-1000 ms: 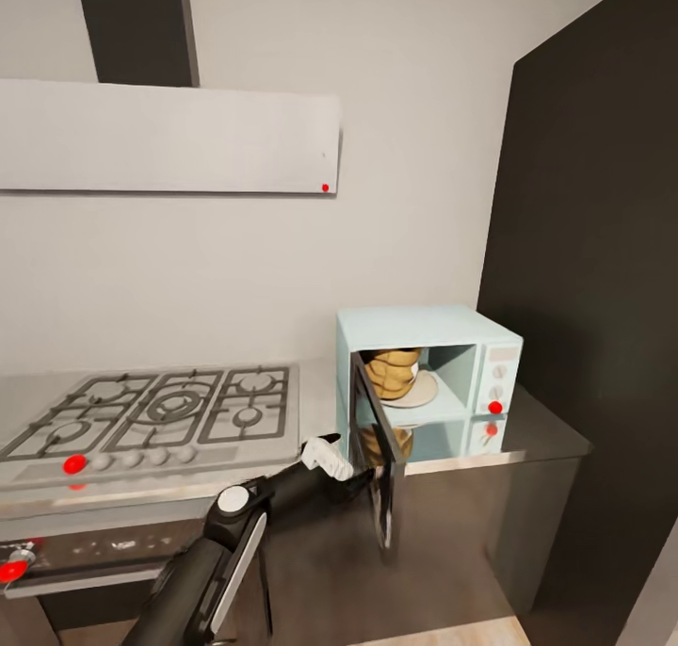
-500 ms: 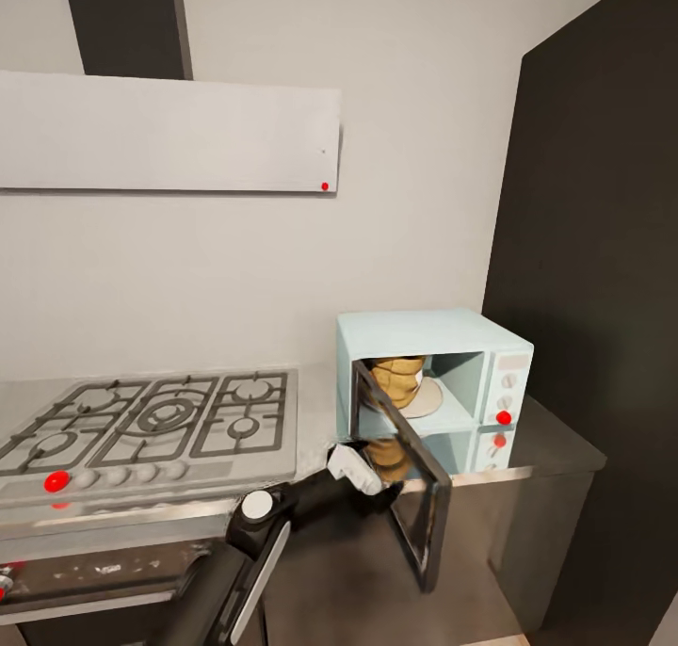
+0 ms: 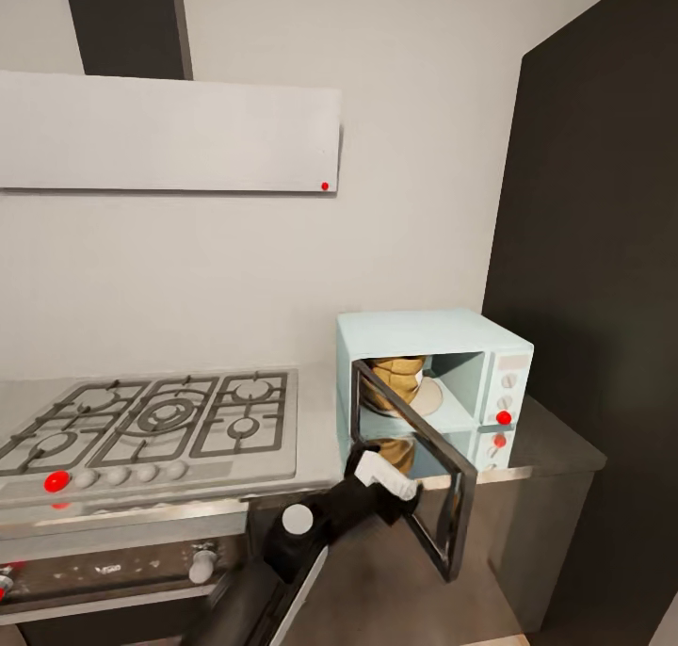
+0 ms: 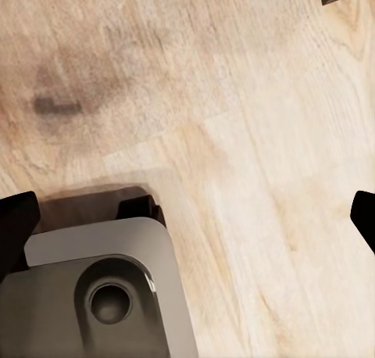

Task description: In the kitchen, take the popcorn bag from the countertop, put it into the microwave, and heat it until the popcorn is cooked so the cooked popcorn ends up inside the bag.

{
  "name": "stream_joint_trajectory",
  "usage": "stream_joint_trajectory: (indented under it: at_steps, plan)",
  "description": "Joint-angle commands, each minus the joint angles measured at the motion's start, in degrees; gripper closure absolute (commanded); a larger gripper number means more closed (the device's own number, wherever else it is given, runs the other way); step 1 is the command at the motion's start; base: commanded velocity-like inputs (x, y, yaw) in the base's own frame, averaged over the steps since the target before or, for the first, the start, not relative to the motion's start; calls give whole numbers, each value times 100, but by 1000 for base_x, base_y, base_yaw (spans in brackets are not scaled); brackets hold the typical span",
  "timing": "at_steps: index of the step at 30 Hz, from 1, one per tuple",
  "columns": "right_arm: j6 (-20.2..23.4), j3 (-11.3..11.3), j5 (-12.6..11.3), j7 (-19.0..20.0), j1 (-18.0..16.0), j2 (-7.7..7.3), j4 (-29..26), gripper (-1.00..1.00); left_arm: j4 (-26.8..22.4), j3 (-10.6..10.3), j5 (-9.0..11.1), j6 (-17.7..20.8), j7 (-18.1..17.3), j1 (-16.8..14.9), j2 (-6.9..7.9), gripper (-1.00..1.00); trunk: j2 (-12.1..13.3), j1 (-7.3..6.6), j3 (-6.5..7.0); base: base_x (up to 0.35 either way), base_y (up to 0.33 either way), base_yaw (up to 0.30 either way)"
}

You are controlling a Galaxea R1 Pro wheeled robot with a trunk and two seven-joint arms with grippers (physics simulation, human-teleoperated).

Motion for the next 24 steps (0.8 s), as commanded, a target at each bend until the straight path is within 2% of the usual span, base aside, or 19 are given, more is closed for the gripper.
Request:
stream_joint_trajectory:
  at_steps: [1,2,3,4,8,16,24]
  plan:
    - [-34,-45,12,25,-8,-2,19,-100,3,-27,65,55,30,-5,-2,-100,-5,1,-8,0,0,0]
    - [-33,-45,12,25,-8,-1,19,-100,23,-40,214,66,56,-4,-2,-100,-5,1,-8,0,0,0]
    - [-33,-45,12,25,-8,-5,19,-100,57,-65,490,83,95,-5,-2,-100,-5,1,-8,0,0,0]
    - [-33,-45,12,25,-8,-4,19,-100,54,-85,581,91,111,-6,-2,-100,-5,1,-8,0,0,0]
    - [-29,-45,15,22,58,2,19,-100,110,-147,694,101,126,31,-2,-100,-5,1,-8,0,0,0]
    - [-33,-44,21,16,105,17,19,-100,-84,-95,647,169,136,55,13,-100,-5,1,-8,-4,-3,0]
    - [-35,-43,21,14,106,23,19,-100,-82,-87,646,170,211,56,13,-100,-5,1,-8,-139,-114,0]
